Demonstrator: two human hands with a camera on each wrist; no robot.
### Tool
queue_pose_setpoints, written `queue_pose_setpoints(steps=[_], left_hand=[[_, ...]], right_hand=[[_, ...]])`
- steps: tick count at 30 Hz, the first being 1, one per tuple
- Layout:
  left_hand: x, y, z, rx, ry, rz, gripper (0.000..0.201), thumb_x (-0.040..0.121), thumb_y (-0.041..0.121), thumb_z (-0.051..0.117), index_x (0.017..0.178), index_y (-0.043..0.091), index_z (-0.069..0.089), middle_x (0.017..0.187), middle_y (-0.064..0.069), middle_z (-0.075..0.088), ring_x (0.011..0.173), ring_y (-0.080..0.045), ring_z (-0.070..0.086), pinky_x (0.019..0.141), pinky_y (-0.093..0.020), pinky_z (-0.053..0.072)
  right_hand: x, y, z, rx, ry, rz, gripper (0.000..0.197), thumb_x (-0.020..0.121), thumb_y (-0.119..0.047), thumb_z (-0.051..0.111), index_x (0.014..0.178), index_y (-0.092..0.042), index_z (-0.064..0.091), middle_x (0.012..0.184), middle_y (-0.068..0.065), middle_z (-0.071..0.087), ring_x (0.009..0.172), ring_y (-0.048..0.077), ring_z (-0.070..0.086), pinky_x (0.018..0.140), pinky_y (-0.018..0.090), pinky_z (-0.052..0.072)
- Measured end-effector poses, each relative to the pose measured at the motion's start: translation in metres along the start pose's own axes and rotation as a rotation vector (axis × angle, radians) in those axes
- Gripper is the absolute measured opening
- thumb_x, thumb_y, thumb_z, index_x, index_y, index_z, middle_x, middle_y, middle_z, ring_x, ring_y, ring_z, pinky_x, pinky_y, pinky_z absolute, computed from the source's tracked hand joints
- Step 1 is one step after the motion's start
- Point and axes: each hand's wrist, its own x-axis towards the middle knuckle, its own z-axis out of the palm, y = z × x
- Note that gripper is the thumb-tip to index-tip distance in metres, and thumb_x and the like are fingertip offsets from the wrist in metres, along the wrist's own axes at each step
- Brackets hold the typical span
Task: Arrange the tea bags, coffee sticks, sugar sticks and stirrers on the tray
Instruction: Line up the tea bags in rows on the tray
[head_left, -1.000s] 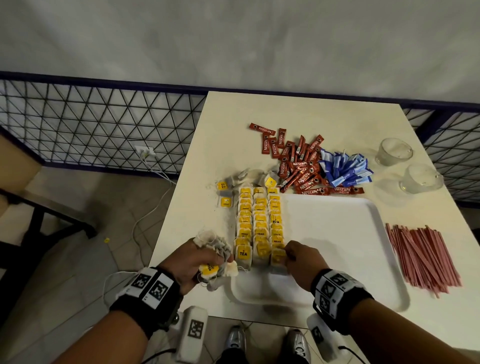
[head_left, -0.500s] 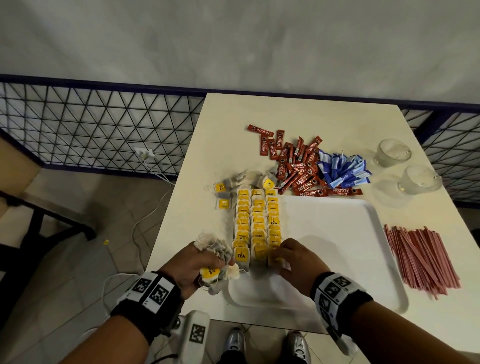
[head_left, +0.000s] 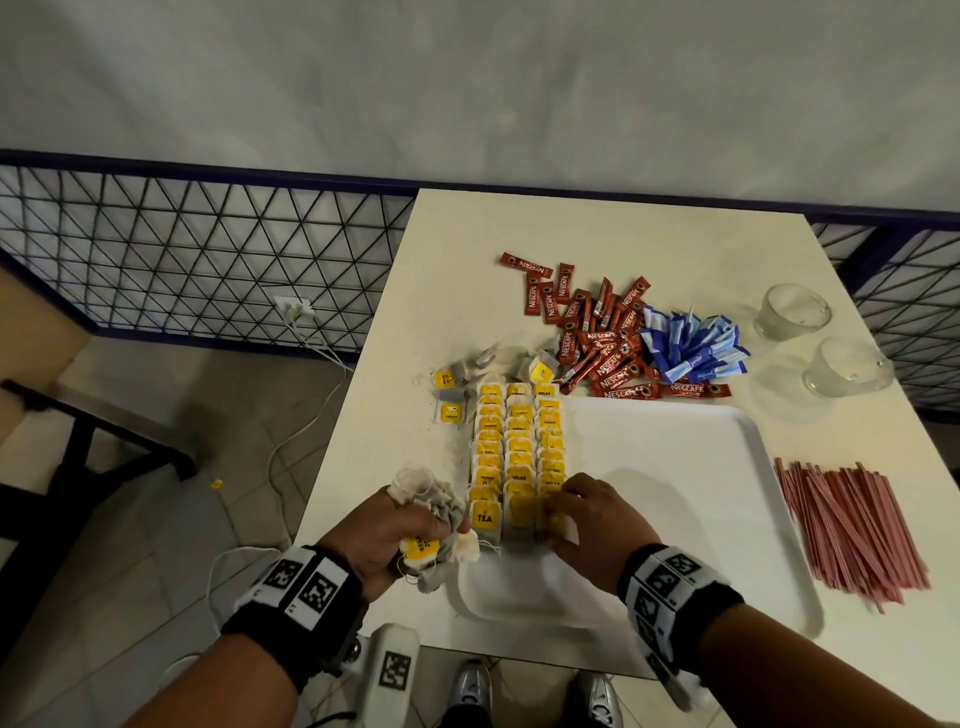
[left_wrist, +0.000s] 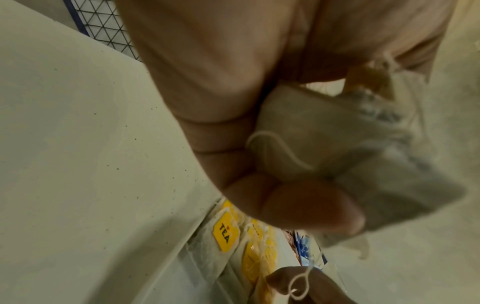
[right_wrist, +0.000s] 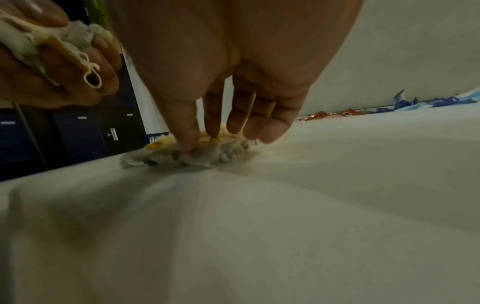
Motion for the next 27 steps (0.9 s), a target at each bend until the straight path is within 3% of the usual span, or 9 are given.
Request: queue_pose_setpoints(steps=[3, 5, 9, 11, 14, 17, 21, 23, 27], left_hand=[[0.001, 0.000, -0.003, -0.012, 0.013, 0.000, 0.042, 0.048, 0.000, 0.067, 0.085, -0.008, 0.050, 0.078, -0.027, 0.058, 0.037, -0.029, 0.048, 0.041, -0.025, 0.040], [0.001, 0.000, -0.004, -0.017, 0.011, 0.006, 0.041, 0.048, 0.000, 0.067, 0.085, -0.007, 0.049, 0.078, -0.027, 0.057, 0.038, -0.028, 0.047, 0.042, -0.026, 0.039], [0.000, 0.000, -0.005, -0.048, -0.002, 0.017, 0.037, 0.048, 0.003, 0.068, 0.080, -0.005, 0.051, 0.079, -0.029, 0.055, 0.039, -0.028, 0.047, 0.044, -0.027, 0.039], [0.000, 0.000, -0.006, -0.047, -0.013, 0.017, 0.036, 0.051, 0.001, 0.067, 0.082, -0.004, 0.050, 0.080, -0.030, 0.055, 0.041, -0.027, 0.047, 0.046, -0.028, 0.037], [-0.001, 0.000, -0.008, -0.040, -0.006, 0.015, 0.033, 0.055, -0.005, 0.062, 0.085, -0.004, 0.046, 0.078, -0.028, 0.057, 0.042, -0.026, 0.047, 0.046, -0.027, 0.036], [-0.002, 0.001, -0.010, -0.030, 0.013, 0.007, 0.043, 0.049, 0.002, 0.067, 0.086, -0.004, 0.046, 0.080, -0.028, 0.056, 0.040, -0.029, 0.048, 0.046, -0.027, 0.038], [-0.003, 0.002, -0.013, -0.033, 0.034, -0.002, 0.044, 0.046, 0.005, 0.069, 0.084, -0.005, 0.049, 0.080, -0.027, 0.058, 0.040, -0.028, 0.047, 0.046, -0.026, 0.037], [-0.005, 0.002, -0.014, -0.030, 0.055, -0.009, 0.043, 0.046, 0.002, 0.068, 0.084, -0.006, 0.050, 0.082, -0.027, 0.058, 0.038, -0.031, 0.050, 0.043, -0.025, 0.040], [-0.008, 0.003, -0.020, -0.045, 0.073, -0.003, 0.040, 0.049, -0.002, 0.067, 0.085, -0.007, 0.050, 0.082, -0.027, 0.058, 0.042, -0.031, 0.052, 0.042, -0.026, 0.041]], right_hand=[[0.003, -0.012, -0.004, -0.003, 0.071, -0.115, 0.035, 0.061, -0.028, 0.076, 0.096, -0.024, 0.071, 0.094, 0.002, 0.064, 0.078, 0.029, 0.063, 0.066, 0.035, 0.055], [0.010, -0.023, -0.003, -0.060, 0.025, -0.207, 0.035, 0.058, -0.031, 0.078, 0.091, -0.025, 0.071, 0.088, 0.000, 0.064, 0.071, 0.026, 0.063, 0.061, 0.034, 0.056], [0.027, -0.032, 0.004, -0.212, -0.155, -0.197, 0.032, 0.080, -0.037, 0.061, 0.110, -0.027, 0.065, 0.107, 0.002, 0.057, 0.095, 0.030, 0.057, 0.084, 0.040, 0.050], [0.031, -0.033, 0.005, -0.230, -0.199, -0.166, 0.032, 0.086, -0.034, 0.053, 0.117, -0.028, 0.061, 0.113, 0.004, 0.053, 0.103, 0.031, 0.053, 0.089, 0.041, 0.047], [0.034, -0.034, 0.003, -0.219, -0.183, -0.142, 0.030, 0.091, -0.033, 0.052, 0.119, -0.027, 0.059, 0.117, 0.005, 0.051, 0.105, 0.031, 0.052, 0.090, 0.040, 0.046], [0.036, -0.035, 0.000, -0.222, -0.178, -0.118, 0.030, 0.092, -0.035, 0.050, 0.120, -0.028, 0.059, 0.117, 0.004, 0.051, 0.103, 0.030, 0.053, 0.088, 0.038, 0.047], [0.043, -0.037, 0.008, -0.319, -0.249, -0.169, 0.051, 0.078, -0.048, 0.022, 0.102, -0.025, 0.060, 0.107, 0.001, 0.056, 0.102, 0.030, 0.052, 0.083, 0.042, 0.046], [0.045, -0.047, 0.010, -0.321, -0.263, -0.215, 0.055, 0.075, -0.051, 0.024, 0.102, -0.024, 0.064, 0.105, 0.002, 0.057, 0.099, 0.031, 0.053, 0.082, 0.044, 0.047], [0.044, -0.068, 0.008, -0.374, -0.240, -0.267, 0.036, 0.091, -0.042, 0.044, 0.117, -0.023, 0.060, 0.119, 0.004, 0.053, 0.107, 0.030, 0.049, 0.090, 0.040, 0.043]])
